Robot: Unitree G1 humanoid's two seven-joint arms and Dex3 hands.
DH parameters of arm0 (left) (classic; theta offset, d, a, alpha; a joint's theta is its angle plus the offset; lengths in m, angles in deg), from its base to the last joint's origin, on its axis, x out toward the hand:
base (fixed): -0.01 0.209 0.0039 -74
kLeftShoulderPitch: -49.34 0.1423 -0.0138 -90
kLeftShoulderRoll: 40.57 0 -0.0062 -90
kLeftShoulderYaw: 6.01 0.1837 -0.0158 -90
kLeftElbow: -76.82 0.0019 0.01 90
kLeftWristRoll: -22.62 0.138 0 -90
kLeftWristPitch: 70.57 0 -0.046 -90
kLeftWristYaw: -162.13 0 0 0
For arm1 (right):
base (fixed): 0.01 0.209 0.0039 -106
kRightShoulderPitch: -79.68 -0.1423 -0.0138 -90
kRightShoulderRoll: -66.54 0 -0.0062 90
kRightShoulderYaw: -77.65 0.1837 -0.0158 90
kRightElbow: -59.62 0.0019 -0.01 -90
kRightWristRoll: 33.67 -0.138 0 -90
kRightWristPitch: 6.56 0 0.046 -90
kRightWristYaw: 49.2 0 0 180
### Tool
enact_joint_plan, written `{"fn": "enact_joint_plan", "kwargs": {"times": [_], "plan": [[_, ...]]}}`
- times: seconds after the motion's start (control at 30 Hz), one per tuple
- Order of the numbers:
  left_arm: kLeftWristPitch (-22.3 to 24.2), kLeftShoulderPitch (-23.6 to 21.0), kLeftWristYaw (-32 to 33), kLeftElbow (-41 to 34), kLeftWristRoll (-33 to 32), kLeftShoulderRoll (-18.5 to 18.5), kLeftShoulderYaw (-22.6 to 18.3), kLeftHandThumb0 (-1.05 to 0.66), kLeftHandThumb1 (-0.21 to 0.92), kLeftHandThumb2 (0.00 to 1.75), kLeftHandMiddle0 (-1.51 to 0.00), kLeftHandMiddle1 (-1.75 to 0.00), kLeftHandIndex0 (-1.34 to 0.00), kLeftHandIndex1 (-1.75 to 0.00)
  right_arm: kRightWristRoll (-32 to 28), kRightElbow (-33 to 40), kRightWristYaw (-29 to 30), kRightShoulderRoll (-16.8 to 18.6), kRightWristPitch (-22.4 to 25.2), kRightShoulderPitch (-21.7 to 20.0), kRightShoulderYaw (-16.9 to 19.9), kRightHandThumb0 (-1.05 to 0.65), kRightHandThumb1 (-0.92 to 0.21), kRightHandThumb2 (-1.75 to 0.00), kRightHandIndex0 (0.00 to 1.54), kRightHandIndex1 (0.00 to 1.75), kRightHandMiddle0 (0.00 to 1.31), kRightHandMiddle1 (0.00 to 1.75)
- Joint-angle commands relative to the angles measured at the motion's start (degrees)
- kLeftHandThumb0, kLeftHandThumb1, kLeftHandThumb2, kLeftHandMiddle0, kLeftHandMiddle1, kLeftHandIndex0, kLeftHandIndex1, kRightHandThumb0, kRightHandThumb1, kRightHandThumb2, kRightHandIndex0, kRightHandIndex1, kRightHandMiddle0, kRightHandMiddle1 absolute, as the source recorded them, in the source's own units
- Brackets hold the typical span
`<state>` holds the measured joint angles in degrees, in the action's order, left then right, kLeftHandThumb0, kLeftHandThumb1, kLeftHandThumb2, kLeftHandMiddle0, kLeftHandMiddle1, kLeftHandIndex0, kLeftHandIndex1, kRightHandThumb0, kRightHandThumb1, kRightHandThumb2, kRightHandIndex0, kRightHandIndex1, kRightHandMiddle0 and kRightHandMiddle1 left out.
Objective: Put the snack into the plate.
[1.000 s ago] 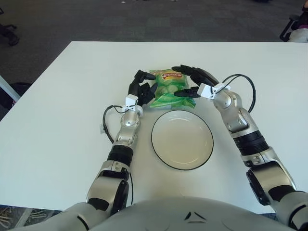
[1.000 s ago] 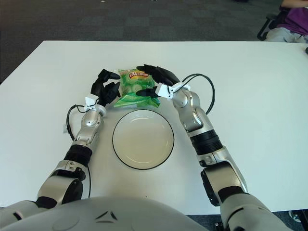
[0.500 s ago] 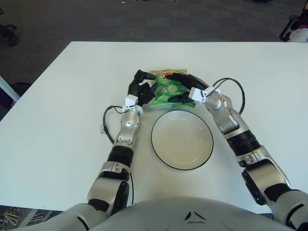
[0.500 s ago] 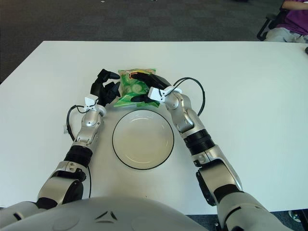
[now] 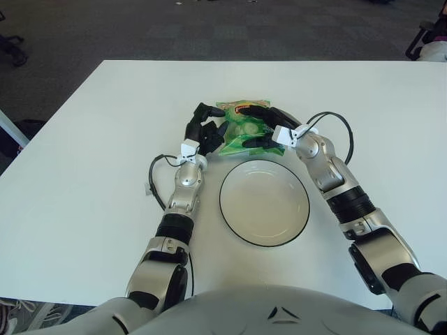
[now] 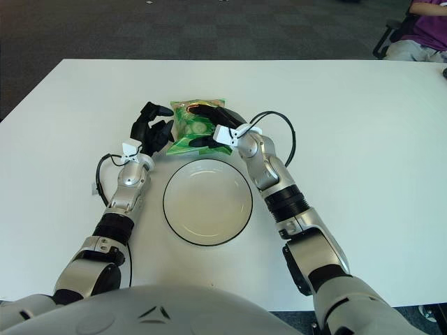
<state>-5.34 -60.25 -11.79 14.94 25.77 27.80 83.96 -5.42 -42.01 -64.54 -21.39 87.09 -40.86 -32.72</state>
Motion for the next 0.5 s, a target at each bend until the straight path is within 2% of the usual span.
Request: {"fn": "enact_joint_plan", "kwargs": {"times": [0.0,0.47], "plan": [[0.27,0.51,0.67,-0.75,0.08,0.12,-0.26,-0.36,0.92,0.23,-0.98,-1.75,-0.52,-1.42,0.74,-1.39,1.01,0.22,-0.91,-0.8,-0.55,-0.64,-0.92,-0.18,0.2,0.02,0.42,0.06],[-0.27,0.77,1.63,-1.36,0.8,0.19,-0.21,-0.36,0.92,0.23,-0.97,-1.75,-0.52,-1.42,0.59,-4.29,2.2,-0.3,-2.35,-0.87,-0.72,-0.63,-0.92,-0.16,0.23,0.02,0.48,0.07]]}}
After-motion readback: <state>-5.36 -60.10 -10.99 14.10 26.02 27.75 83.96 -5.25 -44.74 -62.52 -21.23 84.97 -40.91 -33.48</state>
